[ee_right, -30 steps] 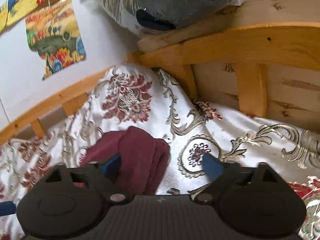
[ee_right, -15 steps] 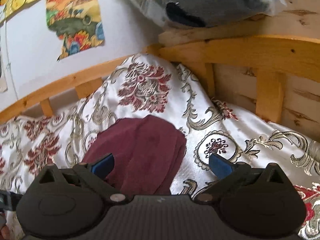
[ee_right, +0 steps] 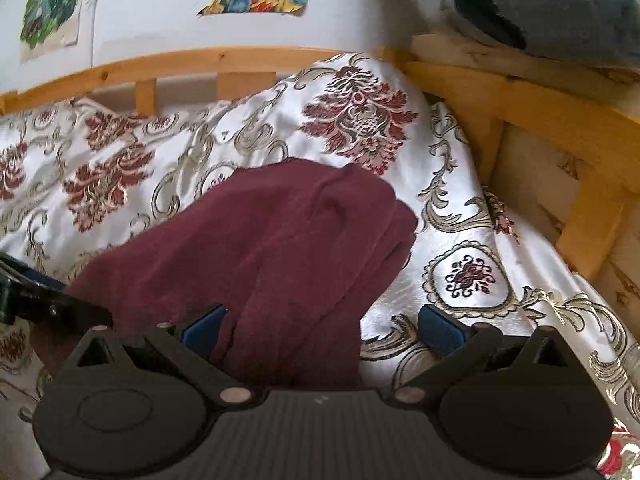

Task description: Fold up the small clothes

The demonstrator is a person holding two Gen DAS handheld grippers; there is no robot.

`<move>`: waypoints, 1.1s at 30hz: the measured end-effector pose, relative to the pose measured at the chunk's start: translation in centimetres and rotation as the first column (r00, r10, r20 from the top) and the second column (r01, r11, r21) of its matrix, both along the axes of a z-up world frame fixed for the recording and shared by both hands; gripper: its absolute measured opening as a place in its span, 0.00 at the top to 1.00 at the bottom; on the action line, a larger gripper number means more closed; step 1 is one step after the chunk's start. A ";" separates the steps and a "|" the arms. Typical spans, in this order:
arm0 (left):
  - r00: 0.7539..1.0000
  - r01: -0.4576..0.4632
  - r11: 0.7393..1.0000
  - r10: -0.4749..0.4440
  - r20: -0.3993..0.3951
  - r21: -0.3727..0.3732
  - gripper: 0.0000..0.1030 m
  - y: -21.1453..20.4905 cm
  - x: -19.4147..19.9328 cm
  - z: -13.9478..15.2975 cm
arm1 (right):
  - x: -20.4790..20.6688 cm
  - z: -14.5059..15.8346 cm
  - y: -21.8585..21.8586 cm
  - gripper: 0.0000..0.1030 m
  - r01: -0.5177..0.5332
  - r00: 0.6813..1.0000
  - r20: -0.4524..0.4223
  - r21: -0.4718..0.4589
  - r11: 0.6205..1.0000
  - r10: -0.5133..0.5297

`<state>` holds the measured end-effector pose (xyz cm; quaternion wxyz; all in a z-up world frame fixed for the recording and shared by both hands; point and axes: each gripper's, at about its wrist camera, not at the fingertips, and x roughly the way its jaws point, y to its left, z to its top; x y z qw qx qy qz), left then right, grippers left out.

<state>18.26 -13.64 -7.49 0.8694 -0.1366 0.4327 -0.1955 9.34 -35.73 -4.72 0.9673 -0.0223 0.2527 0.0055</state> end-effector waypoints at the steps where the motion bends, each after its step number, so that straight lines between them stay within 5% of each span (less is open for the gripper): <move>1: 1.000 -0.004 1.000 0.003 -0.006 -0.009 0.00 0.1 0.0 -0.2 | 0.1 0.0 0.0 0.00 0.001 1.000 -0.001 0.004 1.000 -0.001; 6: 0.998 -0.033 0.997 0.029 -0.046 -0.073 0.00 1.0 0.0 -0.9 | 0.0 0.9 -1.0 0.00 0.021 1.000 0.016 0.083 0.996 -0.022; 18: 0.999 -0.044 0.995 0.041 -0.031 -0.091 0.00 1.3 -0.6 -0.9 | -0.4 1.9 -4.0 0.00 0.130 0.967 0.168 0.327 0.936 -0.193; 23: 0.998 -0.056 0.994 0.055 -0.019 -0.089 0.00 1.3 -1.1 -1.0 | -0.3 2.0 -4.1 0.01 0.139 0.958 0.188 0.351 0.926 -0.215; 26: 0.998 -0.062 0.995 0.061 -0.014 -0.084 0.01 1.1 -1.2 -0.9 | 0.2 1.8 -4.1 0.14 0.148 0.956 0.185 0.360 0.921 -0.226; 30: 0.998 -0.063 0.994 0.061 -0.017 -0.085 0.01 1.1 -1.2 -0.9 | 0.9 1.5 -4.0 0.66 0.175 0.952 0.177 0.348 0.921 -0.248; 33: 0.998 -0.063 0.994 0.062 -0.016 -0.084 0.01 1.1 -1.2 -0.9 | 1.3 1.5 -3.9 0.80 0.169 0.950 0.198 0.319 0.932 -0.240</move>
